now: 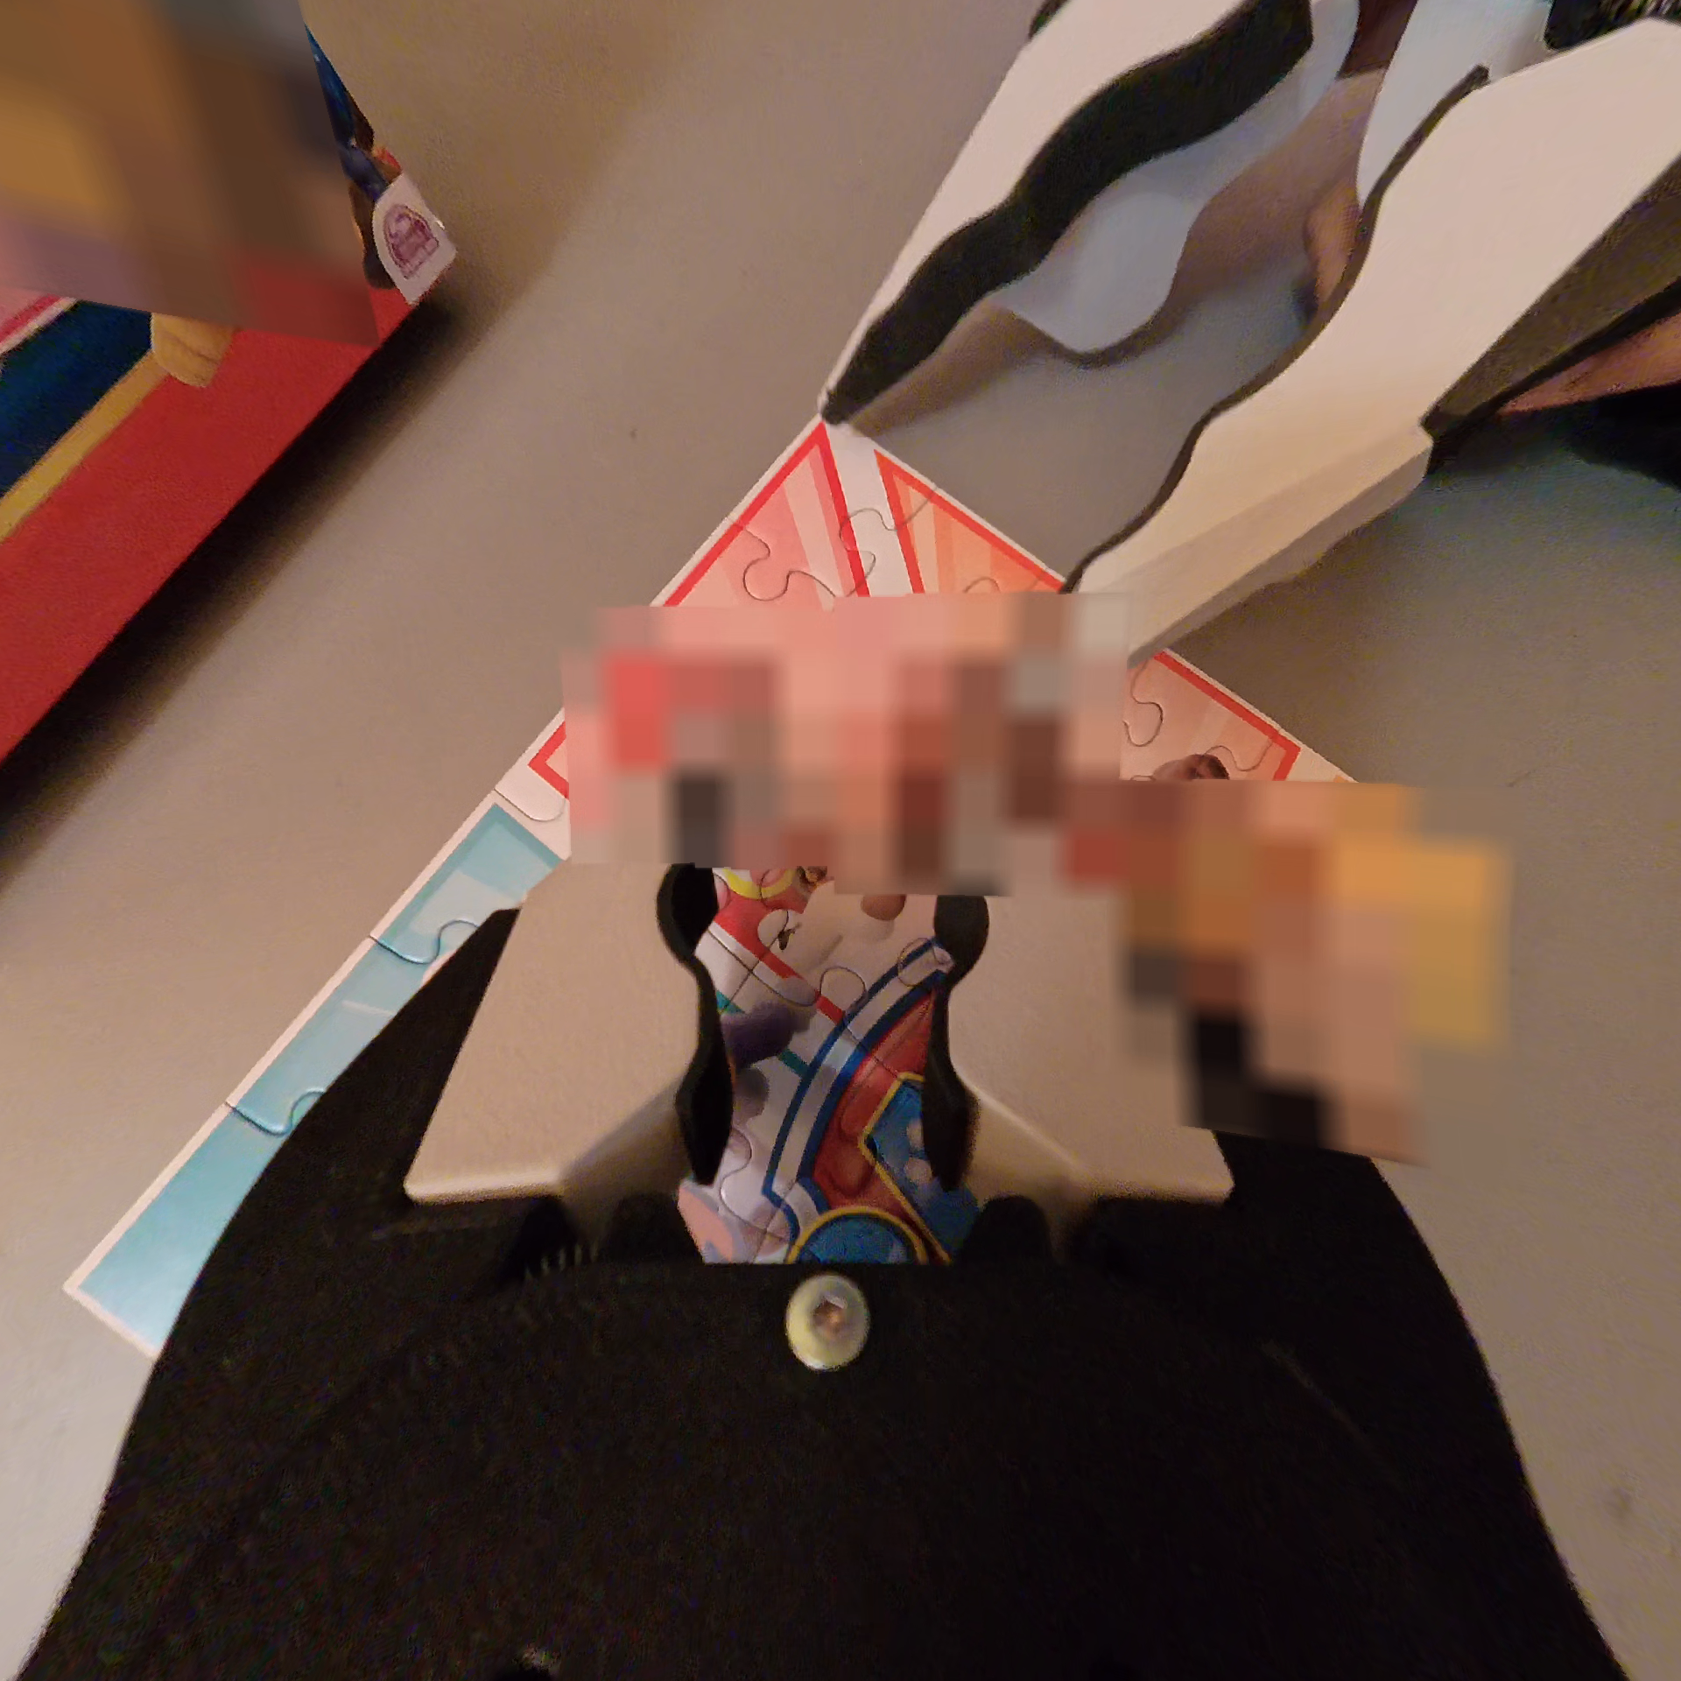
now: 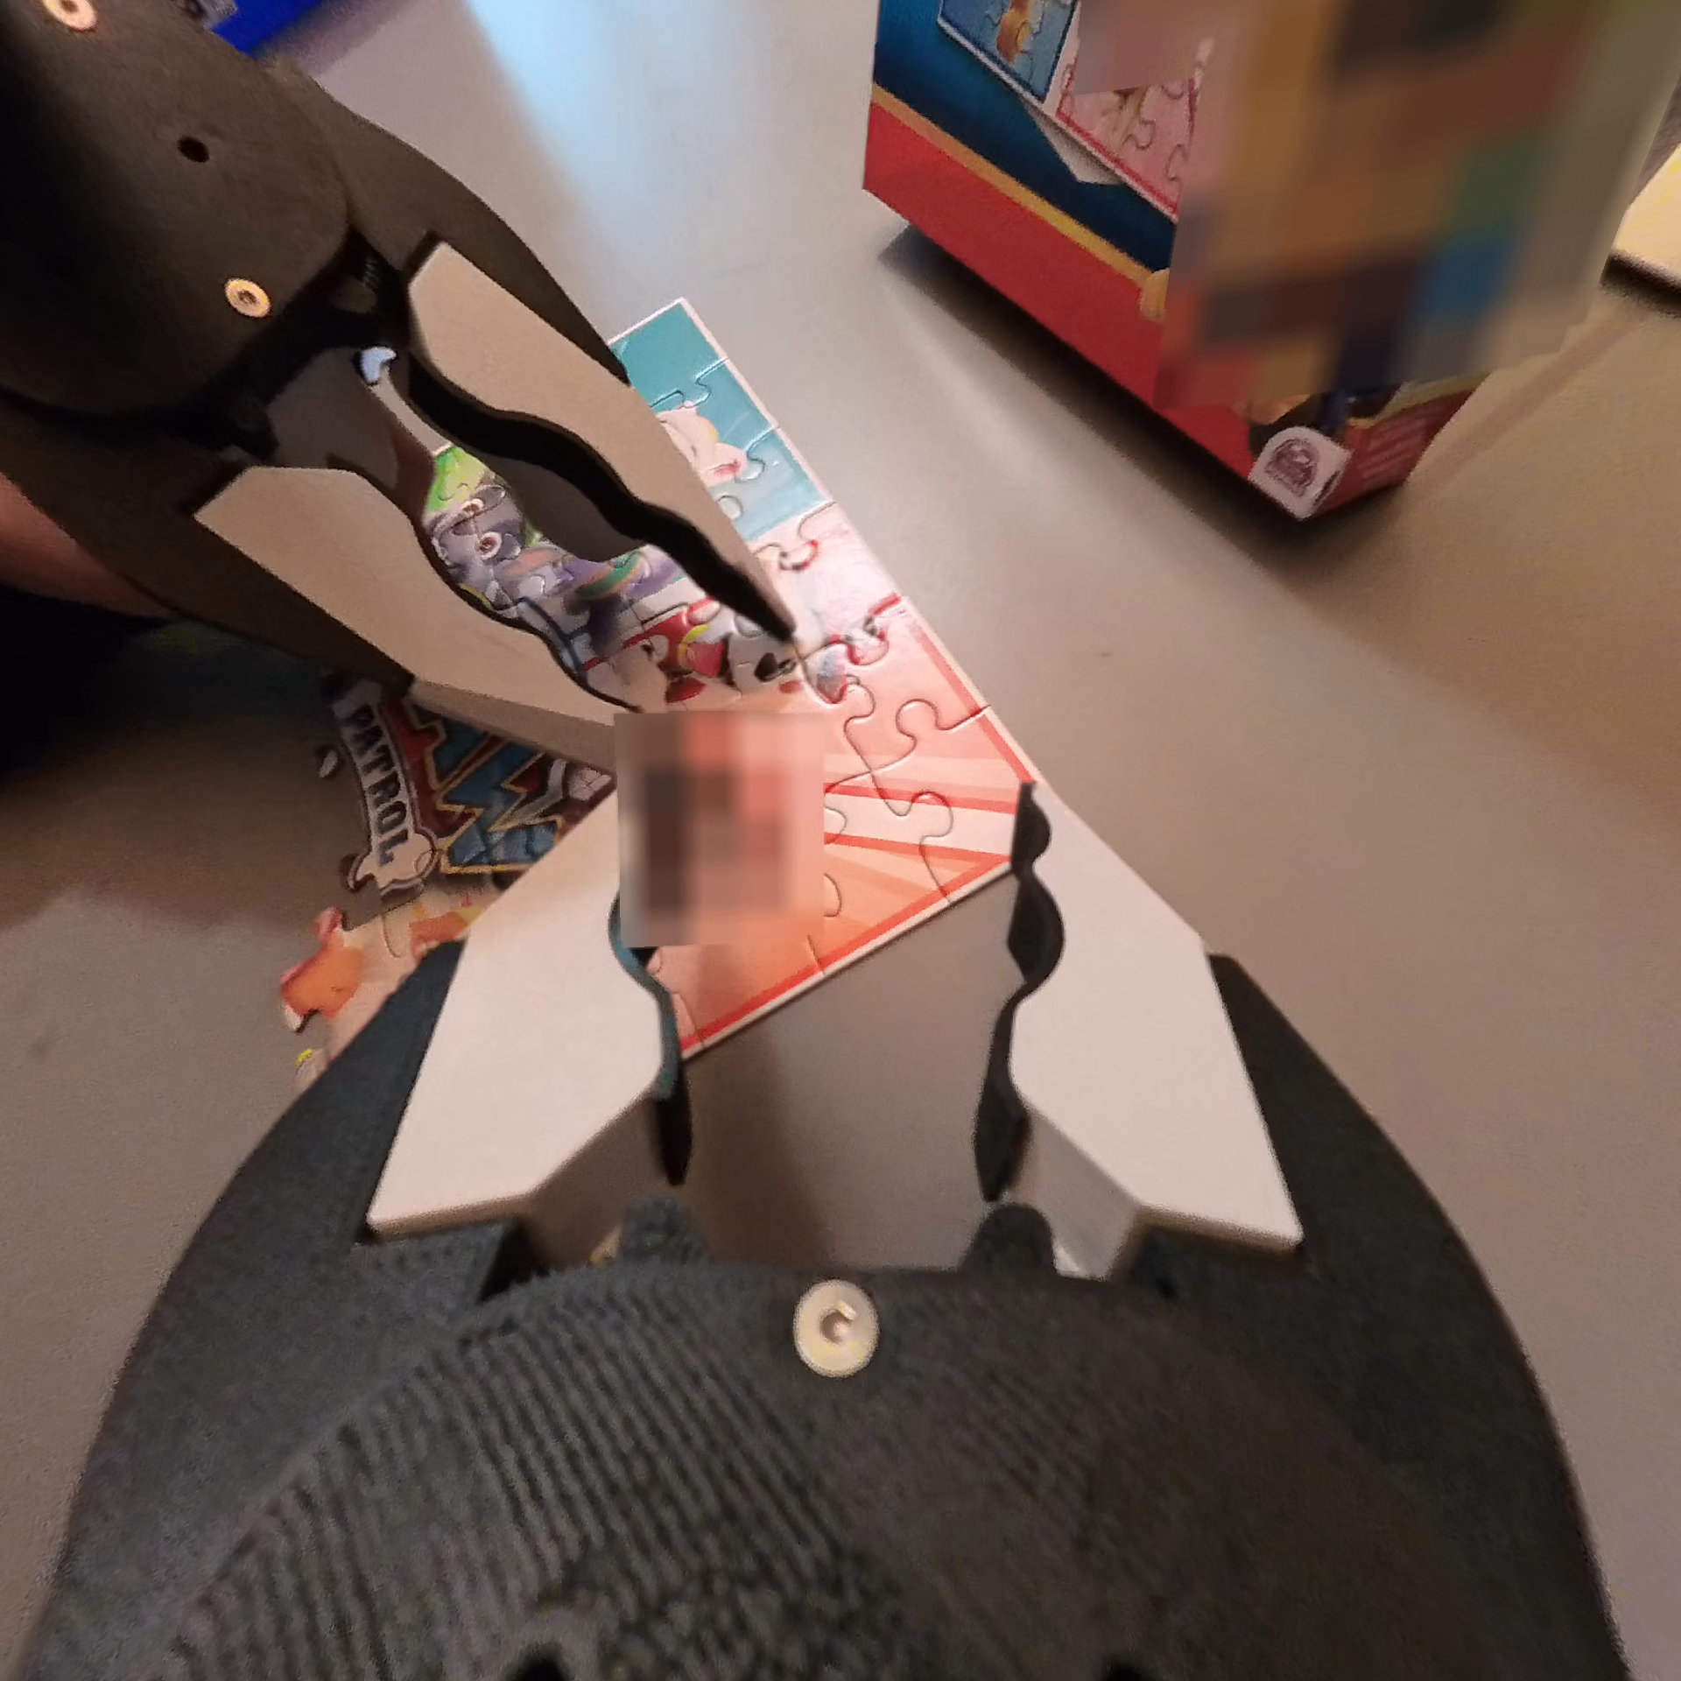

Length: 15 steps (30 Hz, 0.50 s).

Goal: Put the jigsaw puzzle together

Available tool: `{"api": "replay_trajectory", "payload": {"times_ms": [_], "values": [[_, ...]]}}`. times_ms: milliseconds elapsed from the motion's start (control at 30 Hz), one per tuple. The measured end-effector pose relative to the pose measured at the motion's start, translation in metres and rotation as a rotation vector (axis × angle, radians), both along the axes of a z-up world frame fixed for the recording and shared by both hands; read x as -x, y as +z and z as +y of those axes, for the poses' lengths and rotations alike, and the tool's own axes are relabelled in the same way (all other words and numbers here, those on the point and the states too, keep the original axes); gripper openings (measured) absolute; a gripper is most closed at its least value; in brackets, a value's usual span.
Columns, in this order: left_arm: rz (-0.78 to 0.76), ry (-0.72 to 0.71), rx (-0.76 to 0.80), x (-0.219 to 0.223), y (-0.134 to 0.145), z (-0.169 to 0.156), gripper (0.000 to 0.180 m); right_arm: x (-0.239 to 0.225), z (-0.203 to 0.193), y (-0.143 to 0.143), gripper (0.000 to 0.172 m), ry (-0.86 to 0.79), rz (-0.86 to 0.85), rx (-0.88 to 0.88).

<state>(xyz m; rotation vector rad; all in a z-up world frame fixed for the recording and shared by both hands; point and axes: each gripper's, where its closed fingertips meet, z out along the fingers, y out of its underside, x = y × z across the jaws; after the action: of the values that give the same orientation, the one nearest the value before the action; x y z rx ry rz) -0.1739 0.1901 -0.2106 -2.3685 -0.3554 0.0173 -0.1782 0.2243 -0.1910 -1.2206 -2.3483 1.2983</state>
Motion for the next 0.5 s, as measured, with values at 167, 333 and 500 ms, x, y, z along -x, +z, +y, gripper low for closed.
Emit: {"api": "replay_trajectory", "payload": {"times_ms": [167, 333, 500], "values": [[-0.239, -0.111, 0.060, -0.023, 0.010, -0.021, 0.030, 0.006, 0.006, 0.014, 0.071, -0.036, 0.105, -0.027], [-0.175, 0.048, -0.140, 0.024, 0.054, -0.051, 0.035, 0.013, 0.015, 0.028, 0.065, -0.080, 0.215, -0.051], [-0.168, 0.065, -0.179, 0.021, 0.044, -0.075, 0.036, 0.012, 0.007, 0.040, 0.060, -0.091, 0.296, -0.040]]}}
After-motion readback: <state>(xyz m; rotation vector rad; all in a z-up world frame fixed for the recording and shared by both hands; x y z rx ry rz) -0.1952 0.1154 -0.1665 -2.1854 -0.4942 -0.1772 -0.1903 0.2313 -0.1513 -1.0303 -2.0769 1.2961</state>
